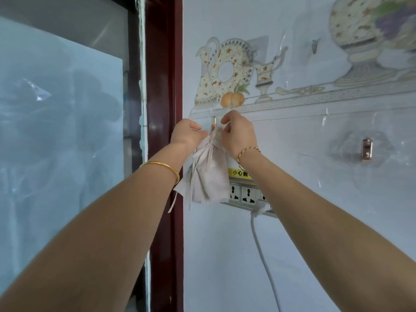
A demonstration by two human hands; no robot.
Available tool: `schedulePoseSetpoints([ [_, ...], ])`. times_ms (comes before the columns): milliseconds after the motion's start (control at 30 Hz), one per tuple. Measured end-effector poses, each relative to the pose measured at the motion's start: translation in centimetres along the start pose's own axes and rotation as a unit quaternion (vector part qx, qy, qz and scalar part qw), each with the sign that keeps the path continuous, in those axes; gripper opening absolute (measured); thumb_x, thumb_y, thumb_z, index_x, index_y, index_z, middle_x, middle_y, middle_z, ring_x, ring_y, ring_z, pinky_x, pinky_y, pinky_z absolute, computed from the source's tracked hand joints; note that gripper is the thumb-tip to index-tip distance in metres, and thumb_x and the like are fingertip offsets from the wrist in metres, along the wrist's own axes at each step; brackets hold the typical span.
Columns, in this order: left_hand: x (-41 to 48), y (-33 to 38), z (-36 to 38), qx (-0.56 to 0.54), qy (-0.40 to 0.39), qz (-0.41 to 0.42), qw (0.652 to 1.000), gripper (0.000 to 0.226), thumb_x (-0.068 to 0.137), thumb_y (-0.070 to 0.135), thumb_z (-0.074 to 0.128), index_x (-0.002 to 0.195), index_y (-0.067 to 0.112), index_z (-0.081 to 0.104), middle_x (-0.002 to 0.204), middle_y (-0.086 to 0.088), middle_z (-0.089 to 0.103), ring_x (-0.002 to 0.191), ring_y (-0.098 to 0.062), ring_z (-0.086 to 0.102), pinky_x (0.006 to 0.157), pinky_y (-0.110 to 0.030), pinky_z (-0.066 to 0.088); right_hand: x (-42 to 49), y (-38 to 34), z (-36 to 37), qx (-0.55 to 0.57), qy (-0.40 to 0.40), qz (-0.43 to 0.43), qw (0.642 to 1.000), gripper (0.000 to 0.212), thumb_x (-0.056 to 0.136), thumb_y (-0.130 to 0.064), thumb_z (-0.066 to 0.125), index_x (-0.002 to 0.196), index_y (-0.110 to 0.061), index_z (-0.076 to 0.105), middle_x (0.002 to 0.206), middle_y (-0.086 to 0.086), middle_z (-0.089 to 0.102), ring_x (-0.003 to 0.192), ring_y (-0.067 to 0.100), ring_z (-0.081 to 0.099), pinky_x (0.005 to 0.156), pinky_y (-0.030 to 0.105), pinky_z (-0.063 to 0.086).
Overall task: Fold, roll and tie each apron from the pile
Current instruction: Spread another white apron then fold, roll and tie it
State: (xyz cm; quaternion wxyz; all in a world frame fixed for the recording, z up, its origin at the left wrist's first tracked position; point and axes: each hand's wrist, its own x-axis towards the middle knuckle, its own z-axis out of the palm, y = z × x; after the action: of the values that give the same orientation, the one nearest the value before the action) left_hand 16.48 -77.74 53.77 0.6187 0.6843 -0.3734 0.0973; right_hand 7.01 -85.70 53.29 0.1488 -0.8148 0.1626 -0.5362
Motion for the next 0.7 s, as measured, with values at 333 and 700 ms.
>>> schedulePoseSetpoints([
  [333, -12.7, -7.1, -10.1, -0.039, 0.021, -0.133, 0.990, 0.015, 0.088, -0.001, 0.054, 0.086, 0.013, 0.058, 0.093, -0.009, 0.058, 0.080, -0.020, 0.057, 0.071, -0.032, 0.053, -14.9, -8.6, 5.3, 0.101, -0.109, -0.068, 0.986, 0.025, 0.084, 0.001, 0.043, 0.100, -0.010, 0.058, 0.101, 0.011, 0.058, 0.086, 0.025, 0.055, 0.081, 0.040, 0.045],
  [700, -47.7, -24.4, -32.1, 0.148, 0.133, -0.493, 0.847, 0.014, 0.090, 0.002, 0.049, 0.086, 0.014, 0.056, 0.080, -0.009, 0.056, 0.076, -0.025, 0.057, 0.065, -0.032, 0.050, -46.4, -22.2, 19.2, 0.158, -0.588, -0.082, 0.789, 0.023, 0.089, -0.006, 0.048, 0.110, -0.011, 0.055, 0.106, 0.006, 0.057, 0.091, 0.025, 0.057, 0.085, 0.040, 0.050],
])
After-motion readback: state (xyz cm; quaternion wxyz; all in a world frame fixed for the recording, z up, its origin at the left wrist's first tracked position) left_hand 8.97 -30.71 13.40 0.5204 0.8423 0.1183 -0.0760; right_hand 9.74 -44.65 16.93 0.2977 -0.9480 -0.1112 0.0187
